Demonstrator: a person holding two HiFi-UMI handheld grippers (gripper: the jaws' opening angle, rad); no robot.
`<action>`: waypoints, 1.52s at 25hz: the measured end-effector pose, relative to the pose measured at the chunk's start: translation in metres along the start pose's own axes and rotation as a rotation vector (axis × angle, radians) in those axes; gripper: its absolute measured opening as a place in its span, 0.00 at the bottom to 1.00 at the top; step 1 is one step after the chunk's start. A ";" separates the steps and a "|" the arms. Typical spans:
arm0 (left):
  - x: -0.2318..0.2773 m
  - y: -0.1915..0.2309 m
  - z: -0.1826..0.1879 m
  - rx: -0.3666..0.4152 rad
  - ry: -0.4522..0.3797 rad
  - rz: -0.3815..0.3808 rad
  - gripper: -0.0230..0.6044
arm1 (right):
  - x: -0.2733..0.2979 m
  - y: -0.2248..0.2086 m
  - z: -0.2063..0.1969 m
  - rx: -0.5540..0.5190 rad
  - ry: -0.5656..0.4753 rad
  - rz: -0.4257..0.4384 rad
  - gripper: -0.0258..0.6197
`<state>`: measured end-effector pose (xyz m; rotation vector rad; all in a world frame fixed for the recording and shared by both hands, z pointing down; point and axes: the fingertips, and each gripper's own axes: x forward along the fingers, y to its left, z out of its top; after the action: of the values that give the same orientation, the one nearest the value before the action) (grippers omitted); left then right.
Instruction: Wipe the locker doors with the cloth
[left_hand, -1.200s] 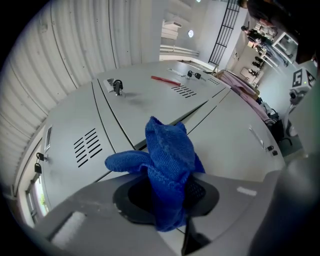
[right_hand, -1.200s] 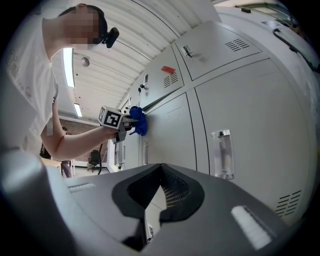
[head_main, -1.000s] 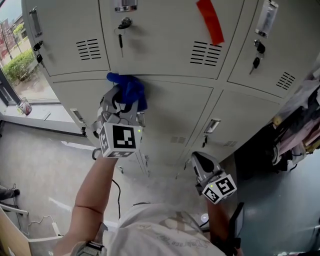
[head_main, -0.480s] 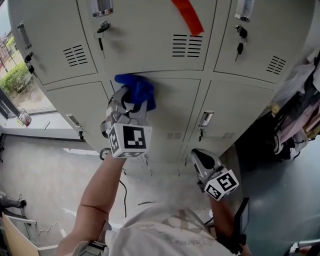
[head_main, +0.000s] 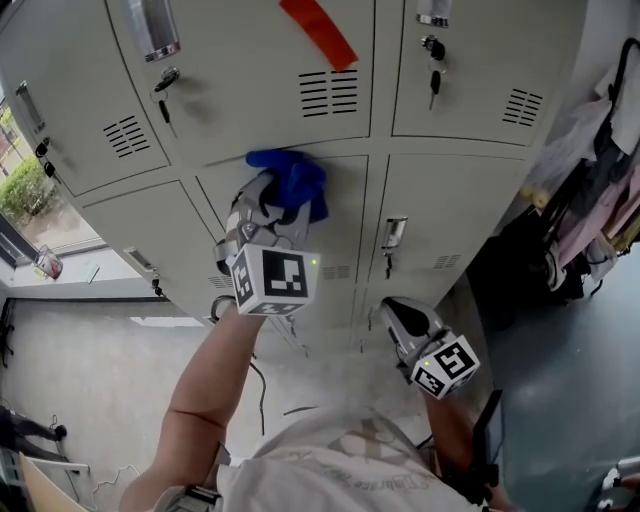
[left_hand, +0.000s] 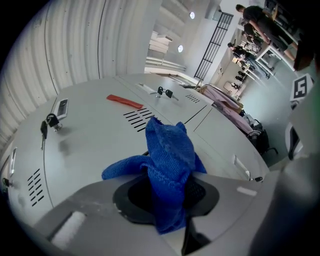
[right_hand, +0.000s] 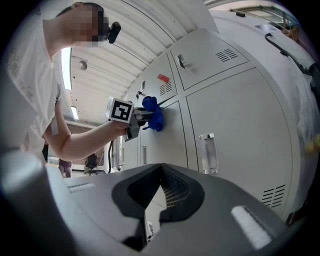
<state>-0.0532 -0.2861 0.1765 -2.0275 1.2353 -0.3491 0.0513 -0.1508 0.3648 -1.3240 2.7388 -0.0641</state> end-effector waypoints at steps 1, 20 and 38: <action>0.003 -0.004 0.004 0.004 -0.007 -0.011 0.21 | -0.002 -0.001 0.000 0.001 -0.002 -0.005 0.05; 0.039 -0.074 0.046 0.246 -0.024 -0.063 0.21 | -0.024 -0.016 -0.008 0.032 -0.008 -0.042 0.05; 0.039 -0.121 0.024 0.396 0.016 -0.123 0.21 | -0.015 -0.017 -0.016 0.055 0.013 -0.029 0.05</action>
<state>0.0594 -0.2755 0.2395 -1.7612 0.9629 -0.6180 0.0721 -0.1491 0.3828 -1.3536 2.7077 -0.1489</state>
